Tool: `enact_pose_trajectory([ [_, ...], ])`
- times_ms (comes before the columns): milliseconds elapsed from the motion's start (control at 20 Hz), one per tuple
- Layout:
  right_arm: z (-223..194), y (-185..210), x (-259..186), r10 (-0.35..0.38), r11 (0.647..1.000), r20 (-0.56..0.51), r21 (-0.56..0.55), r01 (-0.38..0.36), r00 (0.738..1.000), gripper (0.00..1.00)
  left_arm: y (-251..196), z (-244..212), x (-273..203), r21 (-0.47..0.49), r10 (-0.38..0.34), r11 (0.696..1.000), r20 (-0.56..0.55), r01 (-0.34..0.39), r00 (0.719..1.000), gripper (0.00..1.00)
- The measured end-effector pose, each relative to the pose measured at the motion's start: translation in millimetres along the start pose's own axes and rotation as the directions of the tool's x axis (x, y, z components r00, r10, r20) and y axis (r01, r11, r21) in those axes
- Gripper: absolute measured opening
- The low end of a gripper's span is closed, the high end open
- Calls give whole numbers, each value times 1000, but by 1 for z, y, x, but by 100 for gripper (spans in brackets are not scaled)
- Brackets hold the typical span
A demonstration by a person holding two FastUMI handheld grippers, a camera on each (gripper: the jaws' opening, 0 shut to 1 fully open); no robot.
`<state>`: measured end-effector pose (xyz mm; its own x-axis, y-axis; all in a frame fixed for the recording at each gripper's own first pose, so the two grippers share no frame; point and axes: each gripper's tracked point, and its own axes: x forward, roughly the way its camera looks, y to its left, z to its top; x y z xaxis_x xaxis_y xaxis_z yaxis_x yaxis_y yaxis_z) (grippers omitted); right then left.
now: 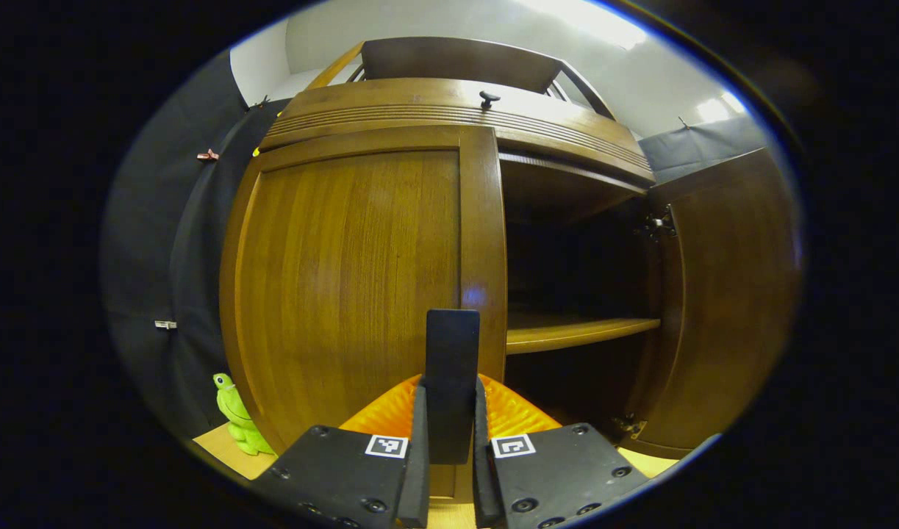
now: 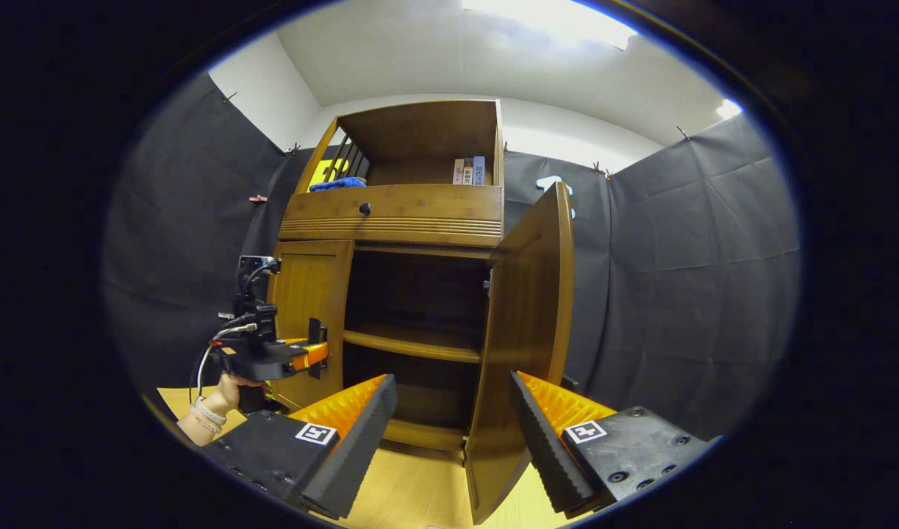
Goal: Open the right door of the double-door shoe cabinet with the right hand, and open the left door with the left hand.
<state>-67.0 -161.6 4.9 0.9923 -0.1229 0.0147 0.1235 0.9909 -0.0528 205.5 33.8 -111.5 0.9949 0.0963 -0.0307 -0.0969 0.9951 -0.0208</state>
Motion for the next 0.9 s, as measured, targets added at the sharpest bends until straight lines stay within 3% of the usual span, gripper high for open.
enact_pose_trajectory([
  [500,14,39,-20,36,999,15,-11,-36,999,97,22,6,-83,-6,-34,999,-29,34,999,27],
  [900,17,74,-20,98,995,16,11,-98,995,97,55,11,-134,4,12,1000,-32,-12,999,27],
])
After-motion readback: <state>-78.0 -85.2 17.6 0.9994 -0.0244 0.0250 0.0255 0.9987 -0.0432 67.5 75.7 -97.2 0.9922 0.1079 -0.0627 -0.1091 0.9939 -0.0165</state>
